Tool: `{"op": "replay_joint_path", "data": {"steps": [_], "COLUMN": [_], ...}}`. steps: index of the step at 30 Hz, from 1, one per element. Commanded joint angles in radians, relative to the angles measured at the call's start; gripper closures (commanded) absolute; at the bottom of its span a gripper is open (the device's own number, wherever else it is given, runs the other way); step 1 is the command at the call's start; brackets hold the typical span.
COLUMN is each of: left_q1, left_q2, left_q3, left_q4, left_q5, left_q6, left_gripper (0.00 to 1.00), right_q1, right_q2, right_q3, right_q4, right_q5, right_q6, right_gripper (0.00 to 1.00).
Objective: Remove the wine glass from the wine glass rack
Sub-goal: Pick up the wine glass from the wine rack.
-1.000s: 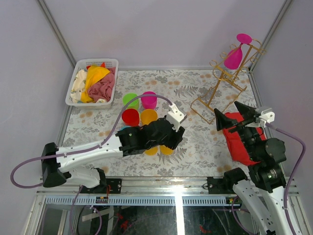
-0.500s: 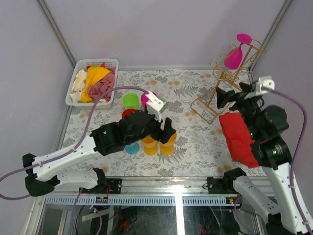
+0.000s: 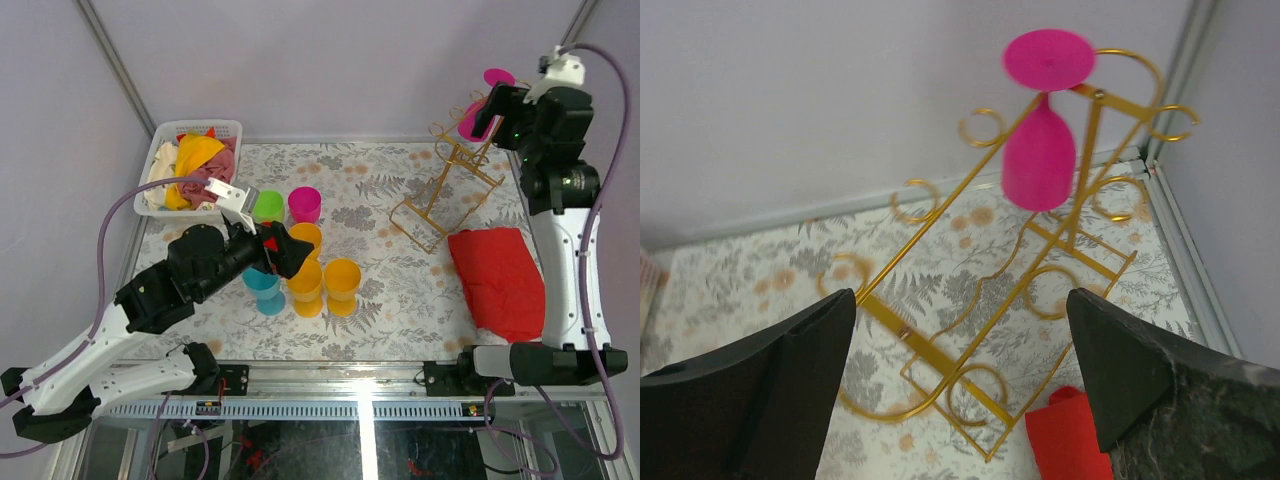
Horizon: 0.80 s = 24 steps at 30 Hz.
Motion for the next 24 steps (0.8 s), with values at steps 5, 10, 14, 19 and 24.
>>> {"op": "replay_joint_path", "data": {"steps": [5, 10, 14, 19, 24], "left_q1": [0.004, 0.004, 0.004, 0.022, 0.085], "left_q2": [-0.043, -0.061, -0.035, -0.014, -0.016], "left_q3": [-0.040, -0.050, -0.035, -0.036, -0.042], "left_q4": [-0.019, -0.030, -0.071, -0.078, -0.059], "left_q5": [-0.031, -0.031, -0.054, -0.052, 0.027], "left_q6": [-0.026, -0.020, -0.024, -0.027, -0.023], "left_gripper": [0.00, 0.00, 0.00, 0.00, 0.00], "right_q1": [-0.221, -0.272, -0.289, -0.289, -0.292], "right_q2": [0.135, 0.205, 0.279, 0.407, 0.543], "right_q3": [0.150, 0.161, 0.217, 0.315, 0.480], "right_q4": [0.081, 0.184, 0.204, 0.199, 0.133], "right_q5": [-0.215, -0.211, -0.215, -0.183, -0.148], "right_q6": [0.277, 0.369, 0.408, 0.414, 0.390], "right_gripper": [0.19, 0.23, 0.28, 0.32, 0.34]}}
